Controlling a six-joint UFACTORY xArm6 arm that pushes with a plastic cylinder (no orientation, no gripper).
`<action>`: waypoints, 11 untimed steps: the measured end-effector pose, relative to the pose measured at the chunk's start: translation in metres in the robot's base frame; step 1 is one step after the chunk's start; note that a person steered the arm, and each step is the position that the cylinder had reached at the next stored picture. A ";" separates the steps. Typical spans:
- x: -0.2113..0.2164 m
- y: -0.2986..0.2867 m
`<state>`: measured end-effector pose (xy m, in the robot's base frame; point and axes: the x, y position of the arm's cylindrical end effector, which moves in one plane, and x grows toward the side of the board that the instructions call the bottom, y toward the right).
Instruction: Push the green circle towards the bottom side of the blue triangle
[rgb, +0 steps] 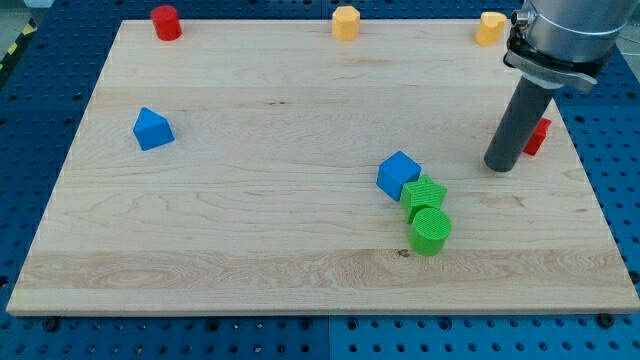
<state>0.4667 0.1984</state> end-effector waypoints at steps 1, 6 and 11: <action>0.035 0.000; 0.083 -0.108; 0.104 -0.284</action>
